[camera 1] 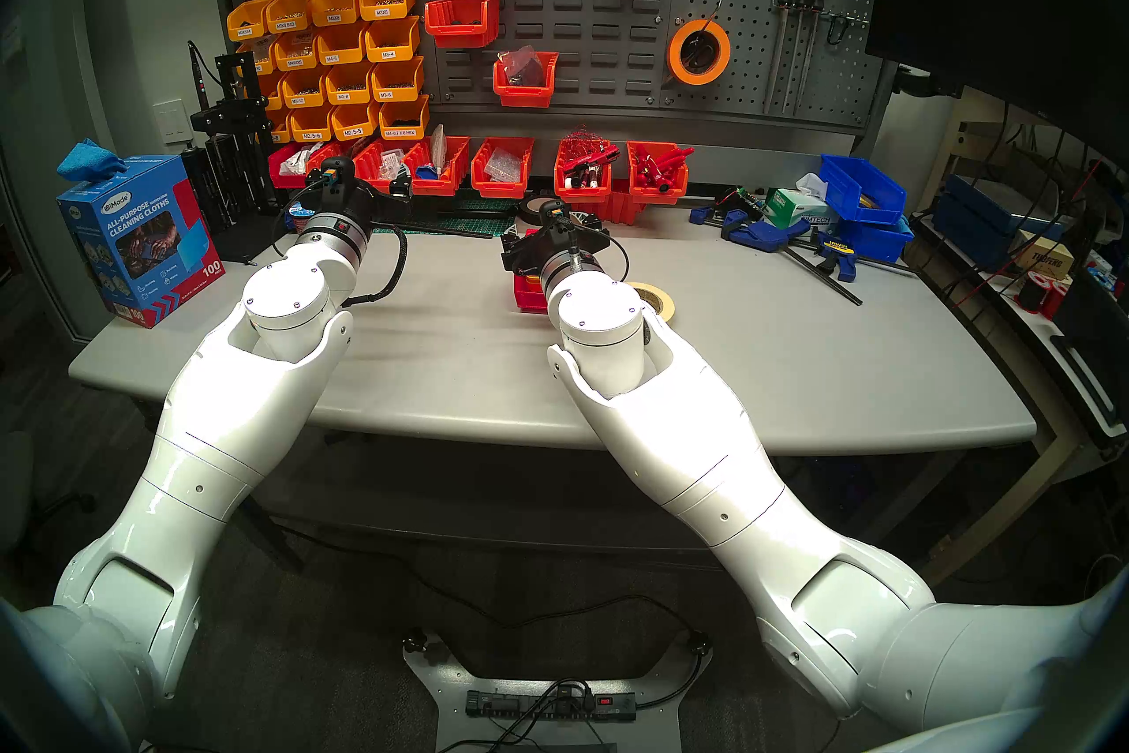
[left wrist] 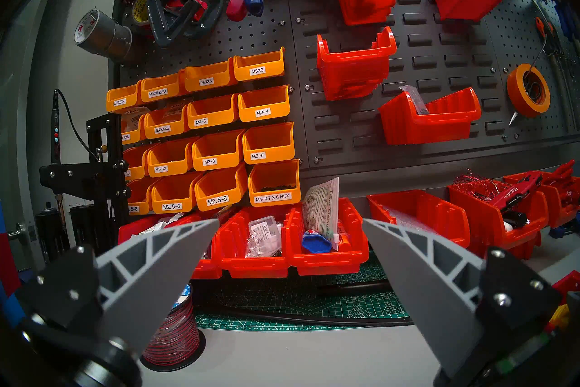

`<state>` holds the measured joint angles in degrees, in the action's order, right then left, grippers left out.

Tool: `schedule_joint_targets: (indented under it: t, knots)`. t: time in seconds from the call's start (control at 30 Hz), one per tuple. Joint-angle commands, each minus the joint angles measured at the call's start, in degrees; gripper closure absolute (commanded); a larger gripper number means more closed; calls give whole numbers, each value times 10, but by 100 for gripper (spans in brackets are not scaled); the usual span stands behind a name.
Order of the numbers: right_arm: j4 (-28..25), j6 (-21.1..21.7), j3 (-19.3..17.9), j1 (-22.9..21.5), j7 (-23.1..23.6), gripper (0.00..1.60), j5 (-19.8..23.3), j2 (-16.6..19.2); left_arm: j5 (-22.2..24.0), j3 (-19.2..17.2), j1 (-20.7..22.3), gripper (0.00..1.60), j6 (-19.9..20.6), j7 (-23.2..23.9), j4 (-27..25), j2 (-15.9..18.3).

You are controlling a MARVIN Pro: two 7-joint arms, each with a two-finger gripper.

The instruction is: Take out tools from the storage box

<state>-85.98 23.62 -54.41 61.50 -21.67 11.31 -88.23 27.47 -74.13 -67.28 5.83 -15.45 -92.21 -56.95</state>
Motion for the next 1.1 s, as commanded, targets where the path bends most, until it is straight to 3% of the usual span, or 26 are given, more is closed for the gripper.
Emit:
schedule_joint_targets:
  t: [0.0, 1.07]
  knots:
    - [-2, 12, -6, -3, -4, 0, 7, -9, 0, -4, 9, 0, 0, 0, -4, 1]
    - [17, 49, -6, -15, 3, 0, 38, -8, 0, -4, 9, 0, 0, 0, -4, 1]
